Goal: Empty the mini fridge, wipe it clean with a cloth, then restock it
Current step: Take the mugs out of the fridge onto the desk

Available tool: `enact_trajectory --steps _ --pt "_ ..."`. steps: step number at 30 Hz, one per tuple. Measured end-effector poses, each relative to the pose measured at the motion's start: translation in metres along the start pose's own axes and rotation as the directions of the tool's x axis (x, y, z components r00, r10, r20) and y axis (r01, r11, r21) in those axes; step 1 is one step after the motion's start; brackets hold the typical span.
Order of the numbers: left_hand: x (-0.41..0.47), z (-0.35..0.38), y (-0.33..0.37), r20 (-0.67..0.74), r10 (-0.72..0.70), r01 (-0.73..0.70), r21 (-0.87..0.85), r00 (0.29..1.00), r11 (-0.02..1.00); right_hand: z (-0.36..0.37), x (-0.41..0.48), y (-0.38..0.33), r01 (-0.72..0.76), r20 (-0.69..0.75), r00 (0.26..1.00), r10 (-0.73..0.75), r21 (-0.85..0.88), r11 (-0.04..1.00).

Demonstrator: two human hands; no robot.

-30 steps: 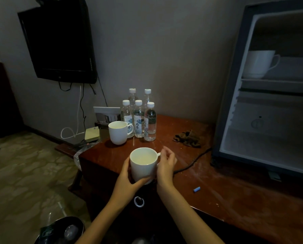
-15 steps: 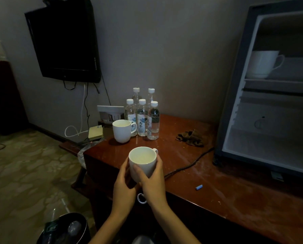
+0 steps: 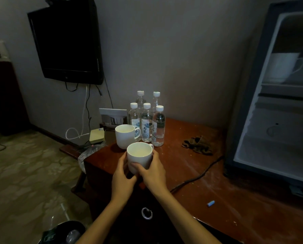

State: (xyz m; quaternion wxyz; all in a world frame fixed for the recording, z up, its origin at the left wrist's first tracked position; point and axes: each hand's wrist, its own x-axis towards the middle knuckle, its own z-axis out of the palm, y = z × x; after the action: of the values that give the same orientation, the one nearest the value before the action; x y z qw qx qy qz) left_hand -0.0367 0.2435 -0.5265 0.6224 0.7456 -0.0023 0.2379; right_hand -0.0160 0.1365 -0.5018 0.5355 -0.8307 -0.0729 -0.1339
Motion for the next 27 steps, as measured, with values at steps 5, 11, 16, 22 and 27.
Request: enact_trajectory --steps 5,11,16,22,27 --pt "0.028 0.004 -0.004 0.008 -0.016 0.016 0.062 1.000 0.998 0.010 0.029 0.004 -0.006 -0.004 1.000 0.005 -0.026 1.000" --pt "0.054 0.007 -0.011 0.026 -0.027 0.023 0.115 0.999 0.993 0.015 0.054 0.011 0.017 0.003 1.000 -0.017 -0.069 0.997" --pt "0.067 0.009 -0.015 0.032 -0.027 0.022 0.138 0.999 0.990 0.019 0.067 0.019 0.016 0.012 1.000 -0.015 -0.073 0.997" --pt "0.081 0.013 -0.020 0.041 -0.032 0.023 0.189 0.999 0.982 0.022 0.079 0.025 0.026 0.015 1.000 -0.025 -0.060 0.998" --pt "0.086 0.019 -0.022 0.039 -0.007 -0.006 0.315 0.999 0.949 0.024 0.084 0.030 0.039 0.005 0.999 -0.039 -0.017 0.999"
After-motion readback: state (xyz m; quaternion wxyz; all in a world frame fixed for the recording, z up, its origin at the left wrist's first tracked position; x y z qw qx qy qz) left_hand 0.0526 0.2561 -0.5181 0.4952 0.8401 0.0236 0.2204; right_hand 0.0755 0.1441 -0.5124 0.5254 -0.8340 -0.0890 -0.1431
